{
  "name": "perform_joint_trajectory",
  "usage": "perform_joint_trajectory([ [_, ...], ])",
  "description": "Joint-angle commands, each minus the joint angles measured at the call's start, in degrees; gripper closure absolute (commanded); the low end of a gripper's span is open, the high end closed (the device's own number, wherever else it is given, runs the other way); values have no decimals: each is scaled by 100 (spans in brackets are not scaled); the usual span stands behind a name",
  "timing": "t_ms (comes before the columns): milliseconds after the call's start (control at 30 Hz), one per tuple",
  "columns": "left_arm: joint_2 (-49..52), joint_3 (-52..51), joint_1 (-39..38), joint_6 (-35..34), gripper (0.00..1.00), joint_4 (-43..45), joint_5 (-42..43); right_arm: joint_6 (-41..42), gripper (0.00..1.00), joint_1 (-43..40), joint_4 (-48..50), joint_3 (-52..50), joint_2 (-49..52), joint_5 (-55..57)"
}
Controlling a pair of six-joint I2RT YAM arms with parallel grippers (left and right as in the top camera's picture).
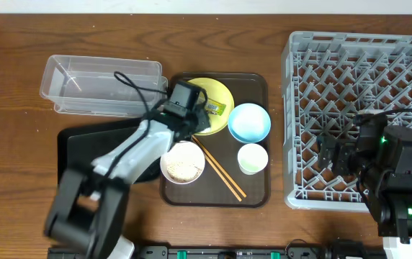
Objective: Sort waste into correct bins and load items into the dishwasher rack
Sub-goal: 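Grasp the silver snack wrapper and tissue with the left gripper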
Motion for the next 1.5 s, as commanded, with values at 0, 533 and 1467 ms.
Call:
perform_joint_trajectory([
  [0,-844,105,199,302,94,-24,-188,57,1,79,-4,59,-20,-33],
  [533,-835,105,1856,308,62,616,-1357,59,1,79,-7,59,-20,-37],
  [1467,678,271,-144,-3156,45,870,42,57,1,79,-125,59,-20,-35],
])
